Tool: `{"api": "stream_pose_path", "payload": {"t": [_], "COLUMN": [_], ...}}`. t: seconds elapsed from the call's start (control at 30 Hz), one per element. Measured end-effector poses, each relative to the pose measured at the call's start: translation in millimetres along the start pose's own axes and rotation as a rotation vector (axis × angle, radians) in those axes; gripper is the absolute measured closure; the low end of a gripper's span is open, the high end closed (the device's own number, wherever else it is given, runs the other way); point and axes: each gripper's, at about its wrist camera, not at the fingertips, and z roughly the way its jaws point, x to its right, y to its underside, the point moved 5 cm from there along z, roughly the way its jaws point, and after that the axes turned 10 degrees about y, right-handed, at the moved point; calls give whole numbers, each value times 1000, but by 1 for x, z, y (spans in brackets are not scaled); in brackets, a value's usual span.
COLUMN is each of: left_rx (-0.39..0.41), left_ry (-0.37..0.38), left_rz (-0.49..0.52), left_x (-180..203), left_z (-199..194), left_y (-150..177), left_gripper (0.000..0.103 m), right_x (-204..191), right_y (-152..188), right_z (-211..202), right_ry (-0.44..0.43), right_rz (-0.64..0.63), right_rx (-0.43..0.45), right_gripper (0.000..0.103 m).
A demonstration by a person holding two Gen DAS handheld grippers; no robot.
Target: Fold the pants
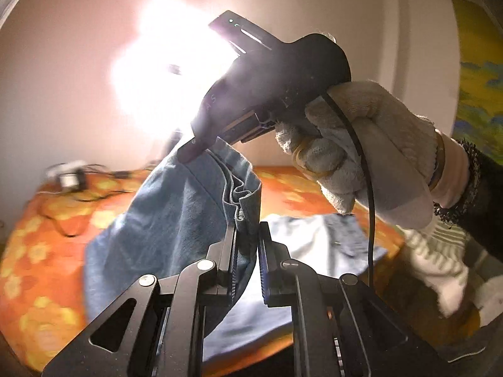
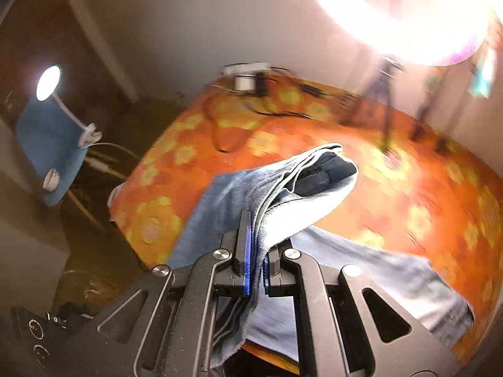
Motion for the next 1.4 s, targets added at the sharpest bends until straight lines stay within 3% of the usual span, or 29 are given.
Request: {"api": "stream_pose_path", "payload": {"t": [0.27, 0.4, 0.47, 0.57, 0.67, 0.8, 0.87, 1.07, 1.2, 1.33, 1.4], "left_rx": [-110, -175, -199, -206, -206, -220, -241, -316, -385, -416, -426], "left_ry": [172, 221, 227, 192, 95, -55, -94, -146, -162, -178, -185], "left_rz": [18, 3, -10, -29, -39, -121, -175, -212, -182, -199, -204], "left_x": [61, 80, 84, 67, 37, -22, -46, -67, -68, -76, -79], "left_z": [84, 105, 105, 93, 74, 46, 39, 55, 72, 78, 81], "left_y": [13, 18, 19, 23, 31, 49, 63, 90, 101, 111, 115], "left_gripper": [92, 91, 85, 79, 78, 78, 78, 78, 78, 78, 78], "right_x": [125, 173, 193, 224, 248, 278, 296, 341, 350, 353, 358], "right_y": [57, 84, 94, 112, 129, 156, 173, 242, 257, 258, 260], "right_z": [-15, -19, -22, -27, -28, -27, -21, 19, 35, 32, 27], "right_ry": [90, 123, 138, 153, 162, 171, 184, 173, 142, 53, -25], "right_rz": [121, 165, 185, 215, 240, 276, 295, 395, 419, 443, 469], "right_rx": [-19, -39, -45, -51, -64, -77, -88, -151, -138, -74, -58], "right_gripper": [97, 97, 97, 97, 97, 97, 97, 97, 97, 97, 88]}}
